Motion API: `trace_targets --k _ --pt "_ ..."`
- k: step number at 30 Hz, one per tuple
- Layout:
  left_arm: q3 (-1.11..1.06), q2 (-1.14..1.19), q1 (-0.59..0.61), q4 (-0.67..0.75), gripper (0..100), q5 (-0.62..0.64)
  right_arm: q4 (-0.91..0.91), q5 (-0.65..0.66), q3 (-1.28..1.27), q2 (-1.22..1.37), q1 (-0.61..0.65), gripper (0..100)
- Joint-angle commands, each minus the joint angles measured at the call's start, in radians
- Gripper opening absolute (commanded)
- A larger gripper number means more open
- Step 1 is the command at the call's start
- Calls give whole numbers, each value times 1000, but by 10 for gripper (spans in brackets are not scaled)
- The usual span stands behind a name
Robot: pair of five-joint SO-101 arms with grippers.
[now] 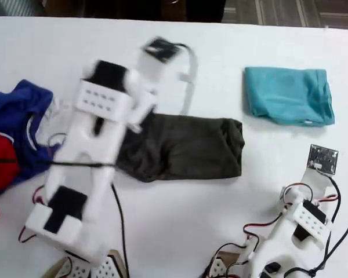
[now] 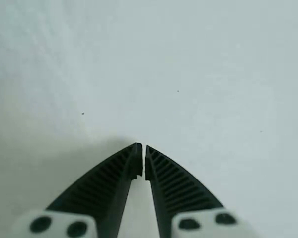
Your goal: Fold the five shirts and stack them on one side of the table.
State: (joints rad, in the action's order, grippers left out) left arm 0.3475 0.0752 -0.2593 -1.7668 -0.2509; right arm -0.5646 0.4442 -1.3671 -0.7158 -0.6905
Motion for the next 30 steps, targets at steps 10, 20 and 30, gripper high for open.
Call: trace_targets --k 10,20,30 --pt "4 18 -324 239 26 23 15 6 6 -25 1 21" --pt "5 213 -365 476 28 120 16 6 6 -25 2 21" --pt "50 198 -328 448 219 115 16 6 5 -25 2 21"
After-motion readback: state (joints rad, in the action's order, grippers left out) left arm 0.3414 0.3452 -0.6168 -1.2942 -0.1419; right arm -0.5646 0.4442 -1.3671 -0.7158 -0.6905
